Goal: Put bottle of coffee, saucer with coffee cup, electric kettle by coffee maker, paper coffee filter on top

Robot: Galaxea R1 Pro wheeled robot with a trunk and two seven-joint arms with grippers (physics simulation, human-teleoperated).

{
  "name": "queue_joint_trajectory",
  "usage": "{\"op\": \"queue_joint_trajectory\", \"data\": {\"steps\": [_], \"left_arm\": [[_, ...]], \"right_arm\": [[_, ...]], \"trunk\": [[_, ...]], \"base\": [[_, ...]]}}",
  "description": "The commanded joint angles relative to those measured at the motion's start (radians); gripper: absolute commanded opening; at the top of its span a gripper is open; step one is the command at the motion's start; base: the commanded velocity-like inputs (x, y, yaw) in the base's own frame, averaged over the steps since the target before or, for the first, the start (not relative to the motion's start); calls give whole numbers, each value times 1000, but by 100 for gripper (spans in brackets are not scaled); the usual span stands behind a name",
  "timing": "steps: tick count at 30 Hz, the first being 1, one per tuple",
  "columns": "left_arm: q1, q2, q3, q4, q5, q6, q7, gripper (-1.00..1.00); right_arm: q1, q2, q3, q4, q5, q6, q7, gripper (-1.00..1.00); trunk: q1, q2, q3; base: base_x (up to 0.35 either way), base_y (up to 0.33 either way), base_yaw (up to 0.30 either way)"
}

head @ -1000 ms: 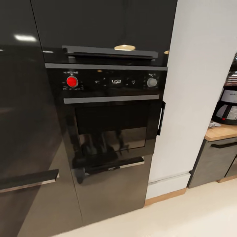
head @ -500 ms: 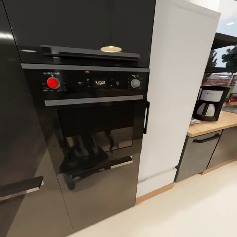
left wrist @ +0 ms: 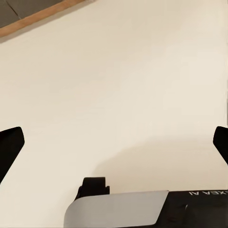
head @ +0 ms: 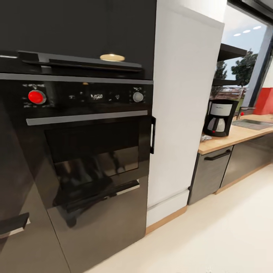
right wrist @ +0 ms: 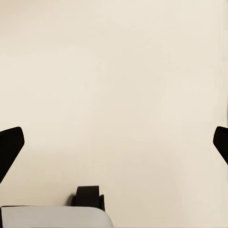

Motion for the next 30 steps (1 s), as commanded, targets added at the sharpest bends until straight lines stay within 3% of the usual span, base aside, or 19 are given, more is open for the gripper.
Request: {"op": "queue_joint_trajectory", "data": {"steps": [1,24,30], "left_arm": [[1,0,0,-2,0,-1,0,100],[1,0,0,-2,0,-2,0,100],[1,0,-2,-2,0,-1,1,100]], "right_arm": [[-1,0,0,1,0,-3,0,100],[-1,0,0,1,0,-4,0,100],[-1,0,0,1,-1,-5,-1,100]], "trunk": [[0,0,0],[0,0,12],[0,0,13]], "base": [[0,0,-236],[1,0,-236],[165,-66,-91]]}}
